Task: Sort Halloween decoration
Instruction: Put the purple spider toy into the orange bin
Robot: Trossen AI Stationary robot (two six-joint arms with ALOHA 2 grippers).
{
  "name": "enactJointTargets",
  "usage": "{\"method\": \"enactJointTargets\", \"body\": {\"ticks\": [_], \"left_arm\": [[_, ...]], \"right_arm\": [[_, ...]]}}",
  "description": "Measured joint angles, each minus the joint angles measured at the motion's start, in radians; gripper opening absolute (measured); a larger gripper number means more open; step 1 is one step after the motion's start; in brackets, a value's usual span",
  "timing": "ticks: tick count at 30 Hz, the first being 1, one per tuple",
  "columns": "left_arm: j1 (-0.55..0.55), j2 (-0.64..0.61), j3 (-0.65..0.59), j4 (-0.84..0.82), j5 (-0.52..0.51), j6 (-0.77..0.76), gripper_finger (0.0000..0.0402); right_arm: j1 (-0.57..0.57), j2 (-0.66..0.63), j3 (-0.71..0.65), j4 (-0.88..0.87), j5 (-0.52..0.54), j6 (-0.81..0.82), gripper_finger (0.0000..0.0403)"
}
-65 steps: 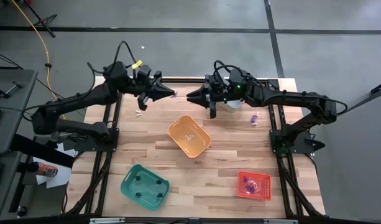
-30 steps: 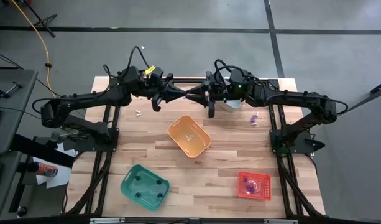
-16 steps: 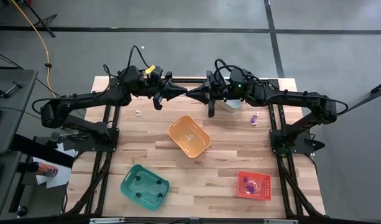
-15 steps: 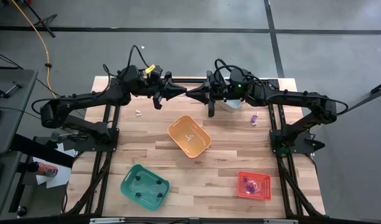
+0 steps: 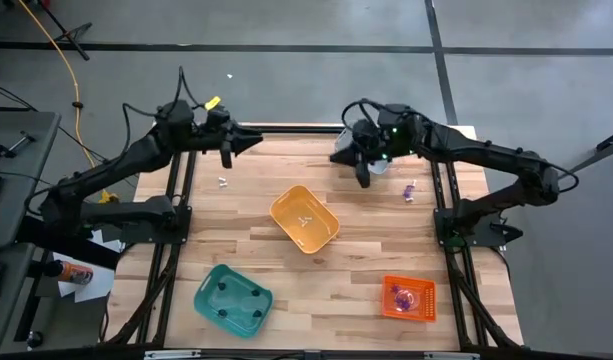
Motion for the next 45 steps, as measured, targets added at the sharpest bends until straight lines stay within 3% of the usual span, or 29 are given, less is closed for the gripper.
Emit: {"method": "enactJointTargets", "body": {"ticks": [3,8,13,18,22,26,32,39,45], "left_arm": [[-0.017,-0.051,-0.101,0.074,-0.045,-0.056,0.0112],[-0.053,-0.091,-0.270,0.301,-0.062,-0.211,0.0113],[-0.073,-0.093,-0.322,0.406,-0.074,-0.255,0.0113],[-0.069,-0.093,-0.321,0.425,-0.113,-0.207,0.0113],[-0.055,-0.092,-0.321,0.459,-0.123,-0.159,0.0113],[-0.043,-0.093,-0.321,0.483,-0.126,-0.136,0.0113],[-0.043,-0.092,-0.321,0.481,-0.096,-0.090,0.0113],[-0.044,-0.092,-0.321,0.477,-0.093,-0.055,0.0113],[-0.044,-0.092,-0.321,0.476,-0.092,-0.079,0.0113]], "right_arm": [[0.023,-0.030,-0.062,-0.075,-0.001,0.033,0.0001],[0.109,-0.120,-0.273,-0.060,-0.011,0.212,0.0001],[0.272,-0.246,-0.445,-0.037,-0.081,0.548,0.0000],[0.541,-0.316,-0.513,-0.028,-0.130,1.005,0.0000],[0.777,-0.289,-0.518,-0.028,-0.079,1.360,0.0000],[0.964,-0.210,-0.519,-0.030,0.057,1.688,0.0000],[1.103,-0.055,-0.519,-0.030,0.122,2.070,0.0000],[1.090,0.068,-0.519,-0.041,0.127,2.120,0.0000],[1.065,0.097,-0.519,-0.076,0.134,2.112,0.0000]]}}
